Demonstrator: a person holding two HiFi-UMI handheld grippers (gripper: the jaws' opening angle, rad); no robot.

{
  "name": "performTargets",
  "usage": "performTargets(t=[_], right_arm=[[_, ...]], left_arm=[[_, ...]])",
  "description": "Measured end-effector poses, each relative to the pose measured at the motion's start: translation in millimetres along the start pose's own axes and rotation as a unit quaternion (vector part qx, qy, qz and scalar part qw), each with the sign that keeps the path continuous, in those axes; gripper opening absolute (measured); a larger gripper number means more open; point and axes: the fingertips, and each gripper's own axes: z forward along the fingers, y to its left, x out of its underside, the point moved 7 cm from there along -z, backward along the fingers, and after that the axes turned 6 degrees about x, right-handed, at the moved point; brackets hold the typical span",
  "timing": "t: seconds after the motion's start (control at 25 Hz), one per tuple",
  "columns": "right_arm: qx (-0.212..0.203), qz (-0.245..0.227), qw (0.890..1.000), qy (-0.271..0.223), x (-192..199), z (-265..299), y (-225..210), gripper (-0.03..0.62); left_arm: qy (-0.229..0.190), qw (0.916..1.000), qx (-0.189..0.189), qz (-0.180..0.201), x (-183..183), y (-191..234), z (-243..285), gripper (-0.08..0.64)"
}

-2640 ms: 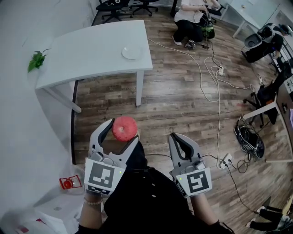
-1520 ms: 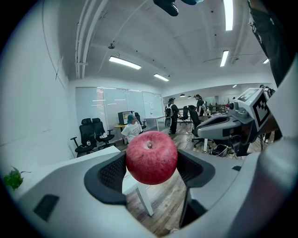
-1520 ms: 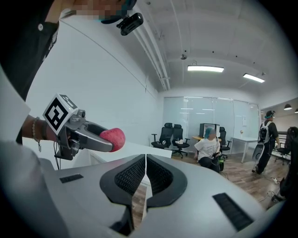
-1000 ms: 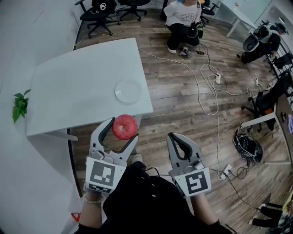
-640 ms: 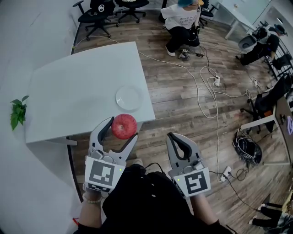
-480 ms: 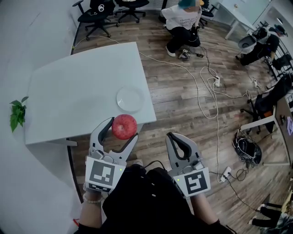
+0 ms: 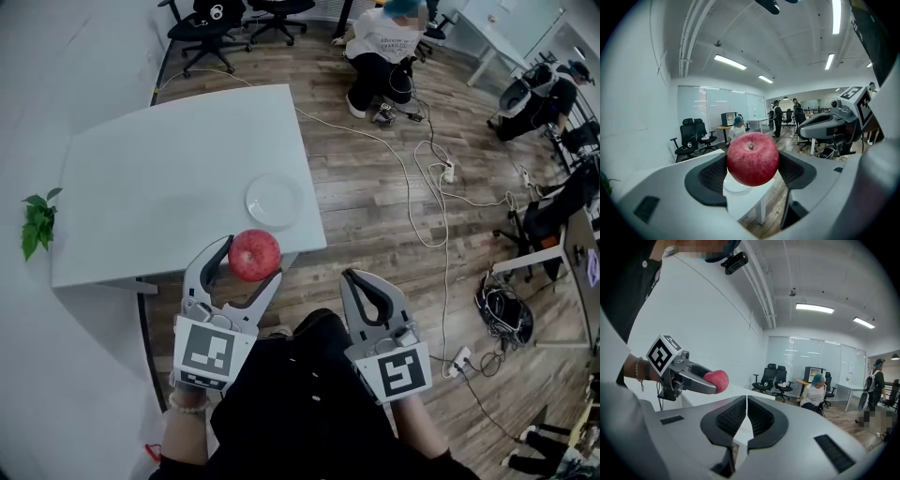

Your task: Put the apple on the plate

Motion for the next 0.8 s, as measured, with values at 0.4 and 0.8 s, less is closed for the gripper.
performTargets(t=[0.4, 0.8], right_arm=[[0.004, 0.0, 1.0, -0.006, 0.0, 4.7, -7.3, 0.044], [-0.011, 0.002, 1.0, -0.007, 3.3, 28.9, -24.6, 0.044]], left_arm=[[0.007, 0.9999, -0.007, -0.002, 6.2, 0.8, 4.3, 0.35], [0.019, 0.9998, -0.011, 0.004, 8.4, 11.3, 30.0, 0.351]])
